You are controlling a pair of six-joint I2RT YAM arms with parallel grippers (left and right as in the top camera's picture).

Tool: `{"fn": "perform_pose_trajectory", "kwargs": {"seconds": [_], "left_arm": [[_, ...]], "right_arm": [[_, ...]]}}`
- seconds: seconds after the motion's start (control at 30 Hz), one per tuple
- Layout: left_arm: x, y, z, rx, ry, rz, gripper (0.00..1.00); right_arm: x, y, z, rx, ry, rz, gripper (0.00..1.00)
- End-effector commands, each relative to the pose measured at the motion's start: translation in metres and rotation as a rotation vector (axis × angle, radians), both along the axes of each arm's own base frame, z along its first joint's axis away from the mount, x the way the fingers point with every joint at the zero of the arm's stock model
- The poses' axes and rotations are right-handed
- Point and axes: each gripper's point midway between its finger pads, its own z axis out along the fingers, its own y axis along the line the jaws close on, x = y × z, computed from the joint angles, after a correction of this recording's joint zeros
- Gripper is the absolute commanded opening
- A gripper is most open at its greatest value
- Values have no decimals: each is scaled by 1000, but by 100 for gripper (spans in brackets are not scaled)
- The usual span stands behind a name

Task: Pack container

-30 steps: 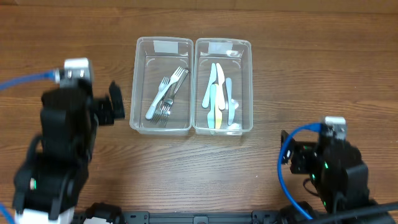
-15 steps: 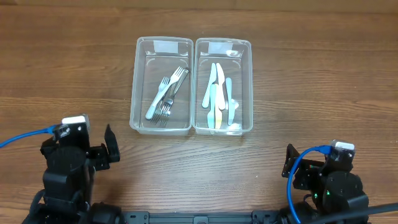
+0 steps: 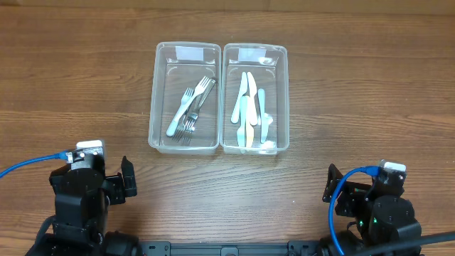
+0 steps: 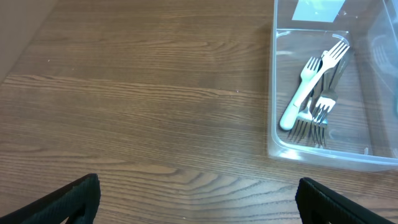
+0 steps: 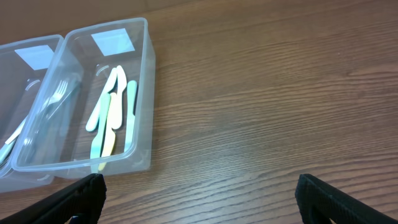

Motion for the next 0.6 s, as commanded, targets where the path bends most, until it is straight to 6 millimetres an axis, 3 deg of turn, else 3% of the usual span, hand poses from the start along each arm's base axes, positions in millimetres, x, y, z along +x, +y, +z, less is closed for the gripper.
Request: {"fn": "perform_pose_trajectory", "kwargs": {"seconds": [0.0,0.13,0.37,0.57], "left_arm": [[-1,3,-1,-5,-7,24,100],[-1,3,-1,-5,-7,24,100],[-1,3,-1,-5,-7,24,100],[-1,3,-1,-5,-7,24,100]], "right_arm": [[0,-2,1,-3,-10,-12,100],[-7,-14,2,2,-26,-74,100],[-14,-12,15,90,-178,-77,100],[11,-4,-6,134,-312,-54,100]]}}
